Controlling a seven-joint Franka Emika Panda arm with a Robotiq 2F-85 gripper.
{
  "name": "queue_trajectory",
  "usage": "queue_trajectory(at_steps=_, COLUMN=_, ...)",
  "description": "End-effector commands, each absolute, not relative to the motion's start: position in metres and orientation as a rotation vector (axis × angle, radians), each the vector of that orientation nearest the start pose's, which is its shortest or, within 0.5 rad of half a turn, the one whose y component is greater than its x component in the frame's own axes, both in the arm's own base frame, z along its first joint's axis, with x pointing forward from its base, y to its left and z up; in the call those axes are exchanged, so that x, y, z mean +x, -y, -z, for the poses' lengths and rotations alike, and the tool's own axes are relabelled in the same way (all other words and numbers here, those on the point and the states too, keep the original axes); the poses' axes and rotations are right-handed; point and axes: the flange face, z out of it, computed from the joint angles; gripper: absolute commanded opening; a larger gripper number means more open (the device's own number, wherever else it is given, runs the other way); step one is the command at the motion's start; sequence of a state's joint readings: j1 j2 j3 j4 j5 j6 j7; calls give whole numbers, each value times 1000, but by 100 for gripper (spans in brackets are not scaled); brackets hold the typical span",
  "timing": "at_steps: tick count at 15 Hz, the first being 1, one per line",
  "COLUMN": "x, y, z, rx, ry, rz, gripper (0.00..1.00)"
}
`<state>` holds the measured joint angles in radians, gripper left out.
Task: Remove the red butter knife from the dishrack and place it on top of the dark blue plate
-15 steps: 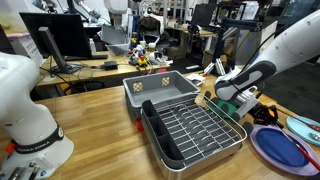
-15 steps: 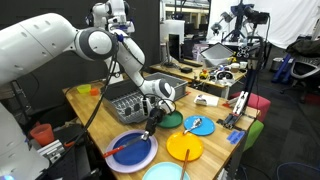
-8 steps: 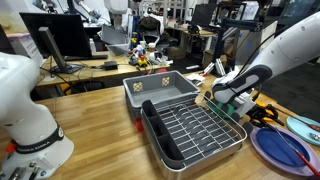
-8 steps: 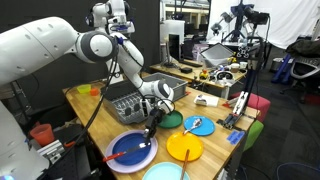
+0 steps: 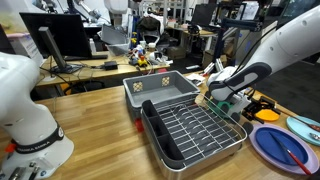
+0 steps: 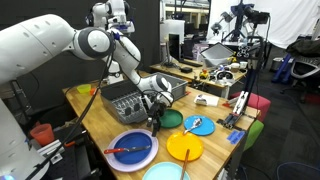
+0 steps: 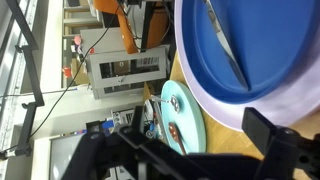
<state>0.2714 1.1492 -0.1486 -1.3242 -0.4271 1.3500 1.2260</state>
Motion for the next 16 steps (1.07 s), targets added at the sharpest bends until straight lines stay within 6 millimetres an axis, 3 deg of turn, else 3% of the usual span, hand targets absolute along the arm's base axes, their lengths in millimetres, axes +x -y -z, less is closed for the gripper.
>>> queue_trajectory(at_steps=1, x=582, y=-33, z=-53, rx=1742, ry=948, rz=429, gripper=100)
queue_trajectory(at_steps=8, x=565, y=-20, z=-104, rx=1688, ry=1187, rz=320, gripper=100)
queue_trajectory(at_steps=16, x=515, y=-3, z=-150, rx=1704, ry=1400, rz=221, gripper=100)
